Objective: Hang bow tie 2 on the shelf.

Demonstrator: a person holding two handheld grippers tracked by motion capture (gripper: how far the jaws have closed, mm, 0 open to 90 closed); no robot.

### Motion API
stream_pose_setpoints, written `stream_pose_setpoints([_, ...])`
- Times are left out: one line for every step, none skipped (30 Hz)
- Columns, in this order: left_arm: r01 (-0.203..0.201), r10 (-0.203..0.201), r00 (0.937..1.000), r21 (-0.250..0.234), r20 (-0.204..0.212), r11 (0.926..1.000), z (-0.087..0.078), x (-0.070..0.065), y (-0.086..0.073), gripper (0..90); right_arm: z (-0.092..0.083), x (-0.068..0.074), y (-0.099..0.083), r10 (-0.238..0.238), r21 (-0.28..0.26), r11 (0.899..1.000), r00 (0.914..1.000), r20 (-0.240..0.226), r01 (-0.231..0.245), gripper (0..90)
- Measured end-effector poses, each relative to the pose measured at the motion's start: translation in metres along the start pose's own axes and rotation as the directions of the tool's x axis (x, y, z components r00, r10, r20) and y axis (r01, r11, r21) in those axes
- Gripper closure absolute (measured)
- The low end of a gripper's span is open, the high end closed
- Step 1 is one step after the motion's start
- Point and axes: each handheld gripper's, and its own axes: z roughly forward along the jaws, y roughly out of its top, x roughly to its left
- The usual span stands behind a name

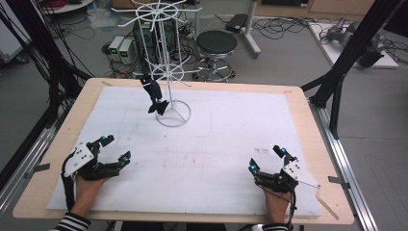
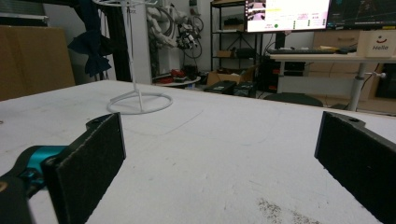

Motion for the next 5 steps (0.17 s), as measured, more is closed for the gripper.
stream_pose_setpoints([-0.004, 0.004, 1.0000, -0.004, 0.002, 1.0000, -0.0004, -0.0001, 0.0000, 12.8, 0.0000, 0.0000, 0.0000, 0.000, 0.000, 1.000, 1.0000, -0.001, 0.000, 1.0])
stream_pose_setpoints([-0.006, 0.006, 1.0000, -0.008, 0.006, 1.0000, -0.0009, -0.0001, -0.0003, 12.8, 0.0000, 0.0001, 0.0000, 0.001, 0.000, 1.000, 1.0000, 0.000, -0.001, 1.0])
stream_pose_setpoints([-0.006, 0.007, 1.0000, -0.011, 0.006, 0.9999, -0.0012, -0.0001, -0.0004, 12.8, -0.0001, 0.0001, 0.0000, 0.001, 0.003, 1.000, 1.0000, -0.001, -0.001, 1.0])
stream_pose_setpoints([-0.004, 0.005, 1.0000, -0.014, 0.007, 0.9999, -0.0012, -0.0002, -0.0005, 12.7, 0.0000, 0.0000, 0.0001, 0.000, 0.001, 1.000, 1.0000, 0.000, 0.000, 1.0])
stream_pose_setpoints([-0.004, 0.005, 1.0000, -0.014, 0.007, 0.9999, -0.0012, -0.0002, -0.0005, 12.8, 0.0000, 0.0000, 0.0001, 0.000, 0.001, 1.000, 1.0000, 0.000, 0.000, 1.0])
